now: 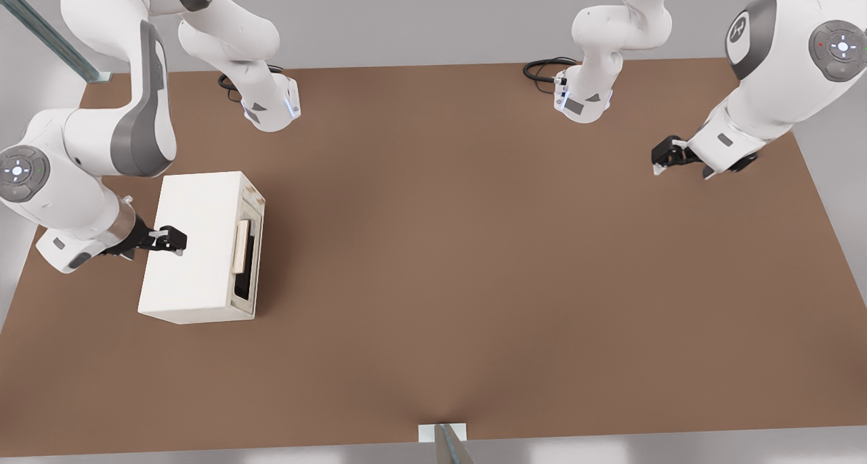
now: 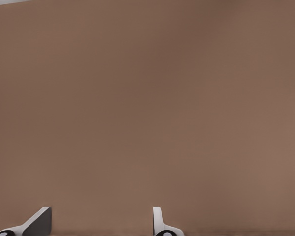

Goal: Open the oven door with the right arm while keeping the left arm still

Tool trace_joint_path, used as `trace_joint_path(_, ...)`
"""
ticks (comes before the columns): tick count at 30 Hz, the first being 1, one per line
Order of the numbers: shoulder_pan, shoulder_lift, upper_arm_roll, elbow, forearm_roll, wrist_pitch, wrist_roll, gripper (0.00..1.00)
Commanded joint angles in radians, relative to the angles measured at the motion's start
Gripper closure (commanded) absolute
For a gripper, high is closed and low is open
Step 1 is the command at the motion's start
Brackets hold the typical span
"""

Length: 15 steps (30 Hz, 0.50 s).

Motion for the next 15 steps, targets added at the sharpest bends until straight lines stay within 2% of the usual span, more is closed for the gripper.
trace_joint_path(1, -0.002, 0.030, 0.000, 0.010, -0.004, 0.007, -0.042, 0.00)
trace_joint_path(2, 0.012, 0.039, 0.000, 0.027, -0.027, -0.004, -0.033, 0.00)
trace_joint_path(4, 0.158, 0.076, 0.002, 0.024, -0.272, -0.033, -0.016, 0.00)
trace_joint_path(6, 0.267, 0.116, 0.000, 0.019, -0.364, -0.127, 0.168, 0.00)
trace_joint_path(7, 0.348, 0.145, 0.002, 0.012, -0.501, -0.201, 0.273, 0.00)
trace_joint_path(8, 0.422, 0.185, 0.003, 0.010, -0.601, -0.282, 0.422, 0.21)
trace_joint_path(9, 0.449, 0.209, 0.000, 0.010, -0.610, -0.312, 0.505, 0.57)
trace_joint_path(10, 0.474, 0.229, 0.002, 0.012, -0.653, -0.344, 0.571, 0.77)
trace_joint_path(12, 0.502, 0.286, 0.000, 0.018, -0.714, -0.400, 0.652, 0.79)
trace_joint_path(15, 0.480, 0.338, -0.023, 0.012, -0.728, -0.395, 0.738, 0.79)
